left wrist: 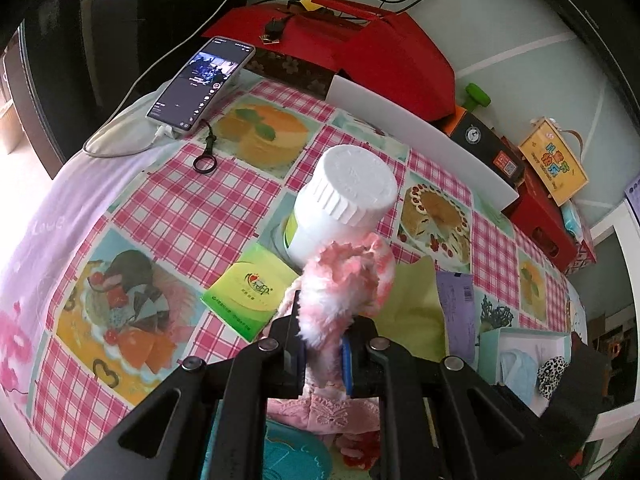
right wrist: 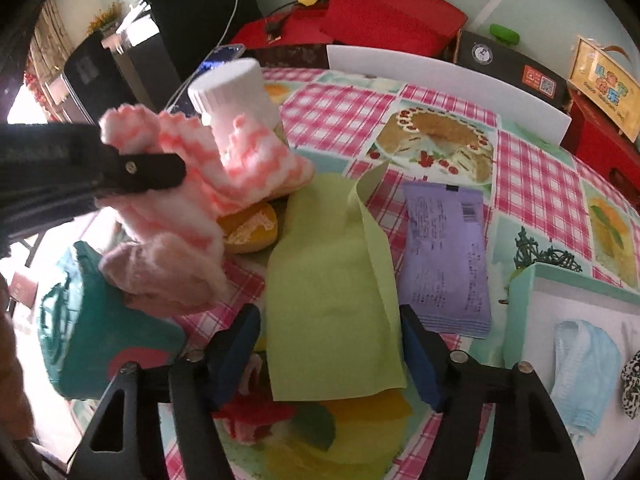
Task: Organize soft objects
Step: 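Grasp the light green felt cloth with the right tool while the left tool holds the pink cloth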
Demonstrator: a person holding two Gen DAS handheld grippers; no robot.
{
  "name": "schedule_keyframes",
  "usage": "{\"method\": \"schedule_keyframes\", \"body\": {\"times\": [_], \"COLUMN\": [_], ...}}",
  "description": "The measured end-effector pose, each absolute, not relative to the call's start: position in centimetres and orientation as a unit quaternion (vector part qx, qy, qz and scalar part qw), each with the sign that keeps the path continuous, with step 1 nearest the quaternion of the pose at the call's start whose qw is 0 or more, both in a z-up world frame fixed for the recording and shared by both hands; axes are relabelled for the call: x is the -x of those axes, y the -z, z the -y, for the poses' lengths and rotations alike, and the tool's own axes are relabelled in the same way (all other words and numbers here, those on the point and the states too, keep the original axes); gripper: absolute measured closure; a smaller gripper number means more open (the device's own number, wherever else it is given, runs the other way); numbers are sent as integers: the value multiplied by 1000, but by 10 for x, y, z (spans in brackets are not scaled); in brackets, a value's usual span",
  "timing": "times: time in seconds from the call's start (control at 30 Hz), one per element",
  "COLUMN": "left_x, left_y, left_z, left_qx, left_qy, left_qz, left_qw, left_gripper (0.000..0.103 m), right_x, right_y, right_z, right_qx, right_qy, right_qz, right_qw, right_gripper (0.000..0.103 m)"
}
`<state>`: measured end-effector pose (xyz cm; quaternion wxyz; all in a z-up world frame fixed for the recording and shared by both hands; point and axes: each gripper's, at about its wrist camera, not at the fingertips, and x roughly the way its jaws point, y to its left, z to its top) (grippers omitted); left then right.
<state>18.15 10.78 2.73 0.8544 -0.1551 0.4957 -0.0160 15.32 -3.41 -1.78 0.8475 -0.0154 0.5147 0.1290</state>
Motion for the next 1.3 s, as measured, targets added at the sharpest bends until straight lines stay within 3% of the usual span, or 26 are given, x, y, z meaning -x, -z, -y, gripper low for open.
{"method": "schedule_keyframes", "body": {"times": [0.23, 0.43, 1.0, 1.1, 1.3], "left_x": [-183, -183, -183, -183, -184], "left_y": [-26, -26, -24, -25, -25], "left_z": [-107, -106, -105, -105, -105], "left_qx": [154, 152, 150, 149, 149], "left_qy": [15, 17, 20, 20, 21], "left_qz": [-499, -499, -502, -502, -502], "left_qw": [853, 853, 852, 852, 852], "left_gripper": [89, 89, 89, 89, 89], "right_x": [-154, -155, -153, -153, -152], "right_y": [19, 13, 9, 8, 5], "right_z": [37, 44, 46, 47, 46], "right_qx": [9, -15, 1, 2, 1], "right_qy": [-126, -128, -131, -128, -132], "right_qz": [-509, -502, -502, -501, -498], "right_qw": [851, 855, 855, 856, 857], "right_gripper": [50, 51, 47, 39, 39]}}
